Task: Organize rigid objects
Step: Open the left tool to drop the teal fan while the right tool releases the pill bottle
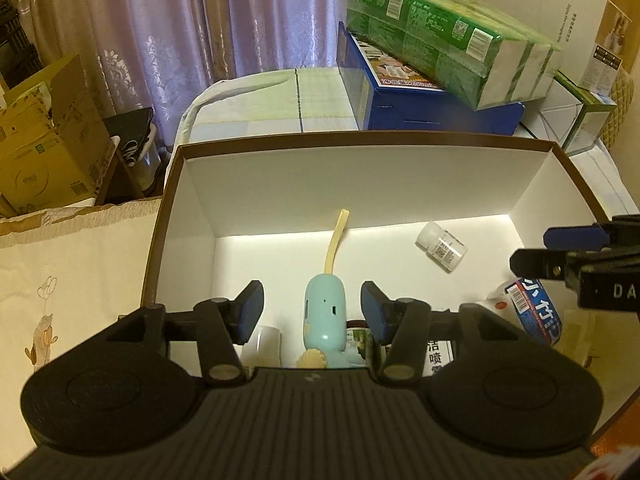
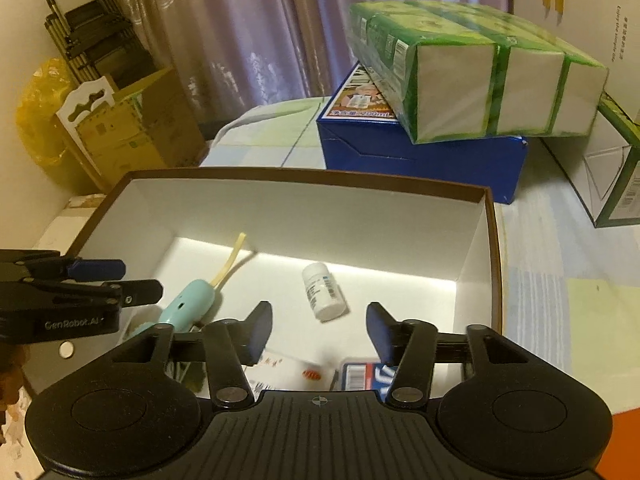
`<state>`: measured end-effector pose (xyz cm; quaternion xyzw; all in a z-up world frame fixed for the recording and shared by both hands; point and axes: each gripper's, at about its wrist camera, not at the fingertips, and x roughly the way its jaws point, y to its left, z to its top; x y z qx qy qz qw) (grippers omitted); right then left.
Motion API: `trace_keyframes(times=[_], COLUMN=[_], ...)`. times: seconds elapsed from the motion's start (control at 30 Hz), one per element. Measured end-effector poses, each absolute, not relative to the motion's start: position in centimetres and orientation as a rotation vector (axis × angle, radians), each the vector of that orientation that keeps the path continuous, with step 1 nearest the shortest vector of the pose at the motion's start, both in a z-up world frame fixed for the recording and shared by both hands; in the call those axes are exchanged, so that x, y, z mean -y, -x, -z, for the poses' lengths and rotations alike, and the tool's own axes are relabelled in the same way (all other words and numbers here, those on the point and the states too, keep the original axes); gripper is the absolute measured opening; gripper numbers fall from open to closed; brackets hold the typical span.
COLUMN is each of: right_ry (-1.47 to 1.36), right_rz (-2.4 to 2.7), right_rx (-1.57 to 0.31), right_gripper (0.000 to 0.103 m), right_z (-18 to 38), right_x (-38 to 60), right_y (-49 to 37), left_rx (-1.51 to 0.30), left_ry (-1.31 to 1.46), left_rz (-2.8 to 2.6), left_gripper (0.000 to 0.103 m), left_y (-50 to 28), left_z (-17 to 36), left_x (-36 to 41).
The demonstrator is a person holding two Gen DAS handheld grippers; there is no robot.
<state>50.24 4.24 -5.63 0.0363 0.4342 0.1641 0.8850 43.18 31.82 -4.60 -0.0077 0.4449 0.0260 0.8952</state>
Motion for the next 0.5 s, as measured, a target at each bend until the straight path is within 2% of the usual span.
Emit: trace_keyframes(times=[0.5], right_ry=[-0.068], right_rz=[-0.348], right_rx=[-0.881], right_gripper=[0.060], right_z=[3.8], right_x=[-4.2], right_y=[-47.2], left_rx=[-0.862], left_ry=[0.029], left_rz=[-0.049], left_gripper=[0.052], left_y=[-41.0], left_z=[1.5], left_x=[-30.4])
